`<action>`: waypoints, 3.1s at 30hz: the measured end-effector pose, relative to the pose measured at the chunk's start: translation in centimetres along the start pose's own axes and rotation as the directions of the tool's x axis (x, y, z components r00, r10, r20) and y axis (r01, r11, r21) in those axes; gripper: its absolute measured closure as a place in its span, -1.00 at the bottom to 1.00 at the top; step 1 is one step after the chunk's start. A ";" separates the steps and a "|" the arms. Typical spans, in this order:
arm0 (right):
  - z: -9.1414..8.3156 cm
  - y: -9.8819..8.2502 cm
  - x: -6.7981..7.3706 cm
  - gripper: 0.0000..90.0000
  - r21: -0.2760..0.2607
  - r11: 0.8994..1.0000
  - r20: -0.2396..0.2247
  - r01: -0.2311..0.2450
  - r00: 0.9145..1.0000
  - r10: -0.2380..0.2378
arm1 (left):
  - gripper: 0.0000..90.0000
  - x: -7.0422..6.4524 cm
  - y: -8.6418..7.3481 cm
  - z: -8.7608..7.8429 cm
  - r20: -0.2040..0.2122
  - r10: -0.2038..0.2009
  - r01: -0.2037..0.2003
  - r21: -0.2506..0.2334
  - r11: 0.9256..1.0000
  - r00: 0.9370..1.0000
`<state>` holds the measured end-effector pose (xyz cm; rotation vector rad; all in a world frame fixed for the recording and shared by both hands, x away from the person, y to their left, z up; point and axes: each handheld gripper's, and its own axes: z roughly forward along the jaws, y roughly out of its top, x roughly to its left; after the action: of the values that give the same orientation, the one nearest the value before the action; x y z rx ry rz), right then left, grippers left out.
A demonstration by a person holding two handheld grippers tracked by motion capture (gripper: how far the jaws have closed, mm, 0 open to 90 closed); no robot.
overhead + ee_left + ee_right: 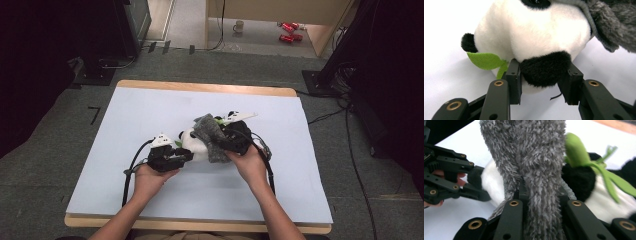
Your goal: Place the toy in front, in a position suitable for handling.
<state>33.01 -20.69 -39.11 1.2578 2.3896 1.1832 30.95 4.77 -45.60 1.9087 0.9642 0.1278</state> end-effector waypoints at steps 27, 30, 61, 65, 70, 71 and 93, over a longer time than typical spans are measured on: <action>-5.8 -2.1 -4.7 0.71 -0.038 0.995 0.175 -0.092 0.980 0.097 | 0.33 1.0 1.3 0.7 0.056 -0.032 0.033 -0.003 0.999 0.998; -6.3 -1.8 -4.8 0.71 -0.045 0.995 0.188 -0.093 0.977 0.100 | 0.33 0.9 1.3 0.6 0.053 -0.034 0.034 -0.002 0.999 0.998; -3.1 -1.1 -2.1 0.69 -0.028 0.996 0.069 -0.081 0.994 0.083 | 0.42 0.9 1.6 -0.7 0.074 -0.097 0.094 0.042 0.995 0.993; -3.9 -1.0 -2.9 0.69 -0.040 0.997 0.137 -0.064 0.988 0.069 | 0.43 1.0 1.6 -0.8 0.059 -0.072 0.070 0.038 0.997 0.996; -5.0 -1.2 -4.1 0.69 -0.068 0.993 0.132 -0.100 0.985 0.108 | 0.44 1.5 1.6 -0.9 0.055 -0.069 0.067 0.026 0.997 0.996; -5.0 -1.2 -4.1 0.69 -0.068 0.993 0.132 -0.100 0.985 0.108 | 0.44 1.6 1.6 -0.9 0.057 -0.071 0.069 0.022 0.997 0.996; -3.3 -0.7 -5.3 0.68 -0.119 0.988 0.121 -0.103 0.986 0.118 | -0.25 2.5 0.6 -0.3 0.044 0.162 -0.160 -0.046 0.986 0.986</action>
<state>34.22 -26.87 -38.42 1.4011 2.1565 1.2090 32.83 6.48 -45.73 1.9407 0.7695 0.1954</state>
